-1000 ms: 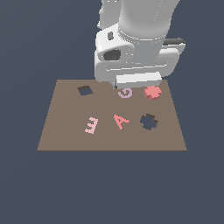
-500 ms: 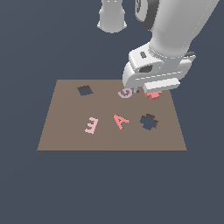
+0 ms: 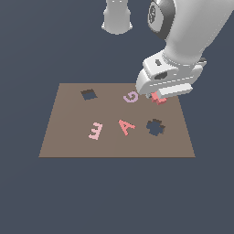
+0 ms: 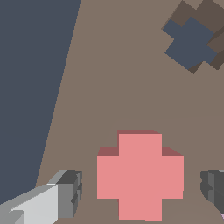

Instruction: Insert a designated object into the corresponding slot on a board.

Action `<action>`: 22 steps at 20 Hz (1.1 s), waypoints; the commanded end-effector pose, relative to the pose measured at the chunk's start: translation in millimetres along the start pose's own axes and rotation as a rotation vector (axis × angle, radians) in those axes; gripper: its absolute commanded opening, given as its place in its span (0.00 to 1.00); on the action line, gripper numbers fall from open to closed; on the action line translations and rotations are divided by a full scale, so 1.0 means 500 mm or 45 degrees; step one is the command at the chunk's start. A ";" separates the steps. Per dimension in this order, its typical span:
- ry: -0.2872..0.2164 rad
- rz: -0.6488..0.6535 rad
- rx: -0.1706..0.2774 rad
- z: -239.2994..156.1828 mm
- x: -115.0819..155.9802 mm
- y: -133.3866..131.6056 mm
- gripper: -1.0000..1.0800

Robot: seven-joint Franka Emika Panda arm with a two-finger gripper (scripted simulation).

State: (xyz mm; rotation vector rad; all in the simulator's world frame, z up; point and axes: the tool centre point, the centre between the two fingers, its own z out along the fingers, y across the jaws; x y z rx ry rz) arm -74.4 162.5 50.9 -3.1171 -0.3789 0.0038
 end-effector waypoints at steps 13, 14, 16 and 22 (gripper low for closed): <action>0.003 0.001 -0.002 0.042 0.001 0.000 0.00; 0.003 0.001 -0.002 0.042 0.001 0.000 0.00; 0.003 0.001 -0.002 0.042 0.001 0.000 0.00; 0.003 0.001 -0.002 0.040 0.000 -0.001 0.00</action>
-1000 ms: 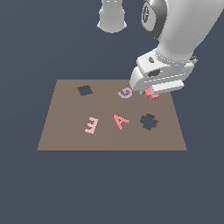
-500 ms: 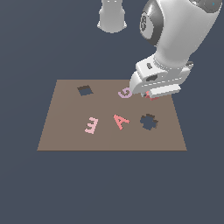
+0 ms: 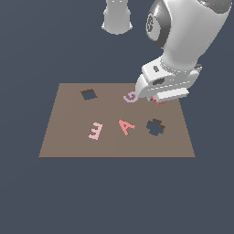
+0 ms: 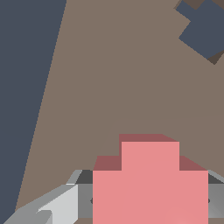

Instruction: Insert a designated object into the corresponding slot on a board.

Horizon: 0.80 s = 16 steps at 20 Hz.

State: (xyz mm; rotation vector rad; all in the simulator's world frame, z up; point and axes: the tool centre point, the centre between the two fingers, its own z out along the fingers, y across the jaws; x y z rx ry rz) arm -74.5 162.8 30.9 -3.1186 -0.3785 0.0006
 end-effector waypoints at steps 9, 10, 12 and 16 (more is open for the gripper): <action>0.000 0.074 0.000 -0.001 0.007 -0.005 0.00; 0.000 0.091 0.000 -0.001 0.008 -0.006 0.00; 0.000 0.131 0.000 -0.001 0.012 -0.009 0.00; 0.000 0.235 0.000 -0.002 0.022 -0.015 0.00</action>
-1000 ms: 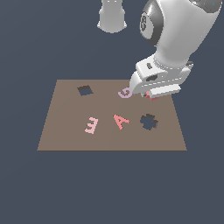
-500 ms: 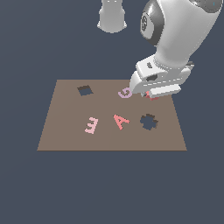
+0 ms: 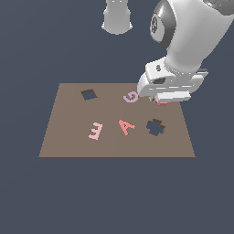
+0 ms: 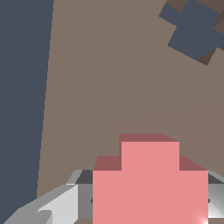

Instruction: Insert a designated object into the corresponding slot on a board.

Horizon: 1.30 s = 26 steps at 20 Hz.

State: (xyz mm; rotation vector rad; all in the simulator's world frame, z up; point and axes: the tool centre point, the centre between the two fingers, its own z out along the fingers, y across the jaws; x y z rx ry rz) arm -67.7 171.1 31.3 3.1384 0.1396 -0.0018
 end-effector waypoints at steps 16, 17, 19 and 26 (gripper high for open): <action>0.002 0.752 0.002 -0.007 0.079 -0.033 0.00; 0.002 0.806 0.002 -0.007 0.085 -0.033 0.00; 0.002 0.915 0.003 -0.008 0.097 -0.033 0.00; 0.002 1.301 0.004 -0.011 0.140 -0.025 0.00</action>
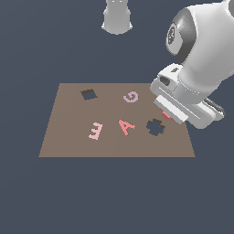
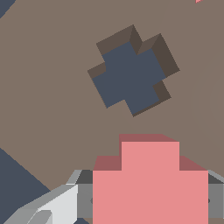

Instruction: Insert a designated object into the corresponding slot on a board.

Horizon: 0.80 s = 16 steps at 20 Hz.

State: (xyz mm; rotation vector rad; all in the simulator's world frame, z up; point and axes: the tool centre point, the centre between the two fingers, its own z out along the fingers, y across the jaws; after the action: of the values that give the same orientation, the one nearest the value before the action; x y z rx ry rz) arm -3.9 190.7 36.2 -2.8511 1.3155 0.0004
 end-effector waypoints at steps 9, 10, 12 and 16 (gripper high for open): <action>0.000 0.593 0.001 -0.005 0.062 -0.028 0.00; 0.000 0.649 0.002 -0.005 0.069 -0.029 0.00; 0.000 0.754 0.002 -0.006 0.081 -0.030 0.00; 0.000 0.942 0.002 -0.007 0.103 -0.029 0.00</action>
State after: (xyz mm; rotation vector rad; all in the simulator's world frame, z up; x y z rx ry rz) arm 37.9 164.0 39.2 -2.2461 2.1937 0.0007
